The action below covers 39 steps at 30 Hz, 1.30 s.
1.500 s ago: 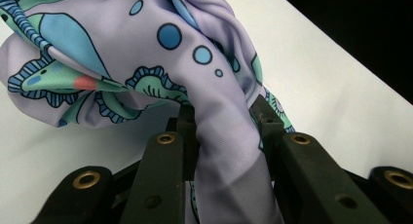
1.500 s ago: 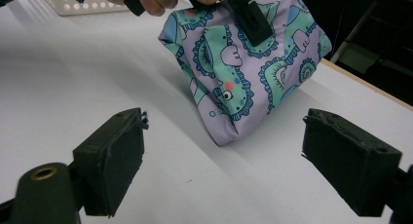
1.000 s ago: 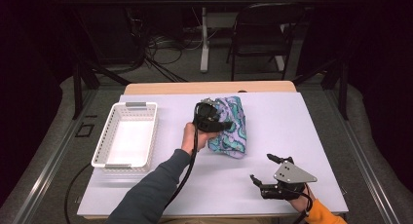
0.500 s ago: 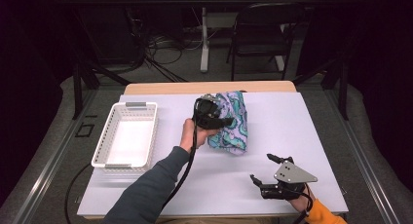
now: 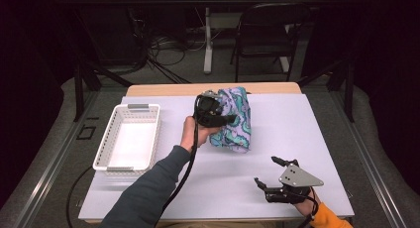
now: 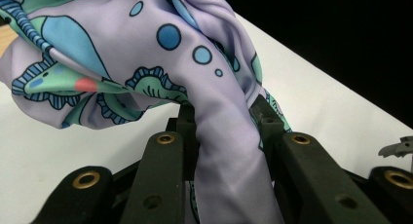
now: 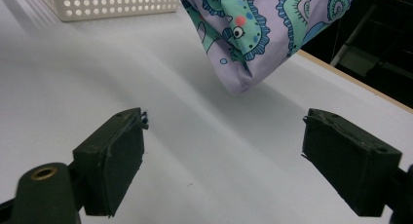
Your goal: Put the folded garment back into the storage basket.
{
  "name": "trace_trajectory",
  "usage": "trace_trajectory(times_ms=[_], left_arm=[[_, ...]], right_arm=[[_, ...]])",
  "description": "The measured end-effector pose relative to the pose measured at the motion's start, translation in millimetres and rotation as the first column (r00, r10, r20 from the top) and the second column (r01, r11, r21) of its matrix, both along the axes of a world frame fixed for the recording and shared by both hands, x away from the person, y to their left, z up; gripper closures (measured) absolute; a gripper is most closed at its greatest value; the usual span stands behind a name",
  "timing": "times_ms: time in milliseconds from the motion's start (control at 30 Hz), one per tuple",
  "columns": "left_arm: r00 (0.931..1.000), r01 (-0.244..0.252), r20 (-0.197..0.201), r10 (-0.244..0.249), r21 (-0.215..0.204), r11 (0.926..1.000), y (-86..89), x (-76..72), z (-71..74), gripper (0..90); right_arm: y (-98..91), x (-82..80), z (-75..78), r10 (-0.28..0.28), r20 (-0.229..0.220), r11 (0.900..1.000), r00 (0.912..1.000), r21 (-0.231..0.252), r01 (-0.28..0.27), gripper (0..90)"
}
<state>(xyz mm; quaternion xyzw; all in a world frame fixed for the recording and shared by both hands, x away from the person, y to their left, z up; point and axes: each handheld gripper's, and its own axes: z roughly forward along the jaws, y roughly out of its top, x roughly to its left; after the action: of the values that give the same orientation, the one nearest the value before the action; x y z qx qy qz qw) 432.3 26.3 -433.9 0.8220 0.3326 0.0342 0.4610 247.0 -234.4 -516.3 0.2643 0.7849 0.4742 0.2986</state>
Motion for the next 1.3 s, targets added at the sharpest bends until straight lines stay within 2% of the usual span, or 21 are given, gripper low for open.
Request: trace_trajectory(times_ms=[233,533,900,1300], left_arm=[[0.9999,0.010,0.012,-0.010,0.010,0.9999,1.4,-0.3,7.3,72.3],[0.9997,-0.005,0.024,0.004,0.023,0.9997,5.8,-1.6,14.7,72.3],[0.9982,0.014,0.058,-0.016,0.031,0.9994,6.9,-7.5,28.4,72.2],[0.9975,0.001,0.071,-0.003,0.037,0.9993,22.7,-10.0,36.6,72.3]], right_arm=[[-0.3,0.3,0.0,0.001,-0.001,1.0000,1.0000,-0.003,-0.001,14.7],[0.0,-0.2,0.1,0.005,-0.001,1.0000,1.0000,0.001,-0.005,14.7],[-0.3,-0.7,0.3,0.005,-0.002,1.0000,1.0000,-0.002,-0.005,14.7],[-0.2,-1.1,0.5,0.001,-0.007,1.0000,1.0000,0.003,-0.001,14.7]])
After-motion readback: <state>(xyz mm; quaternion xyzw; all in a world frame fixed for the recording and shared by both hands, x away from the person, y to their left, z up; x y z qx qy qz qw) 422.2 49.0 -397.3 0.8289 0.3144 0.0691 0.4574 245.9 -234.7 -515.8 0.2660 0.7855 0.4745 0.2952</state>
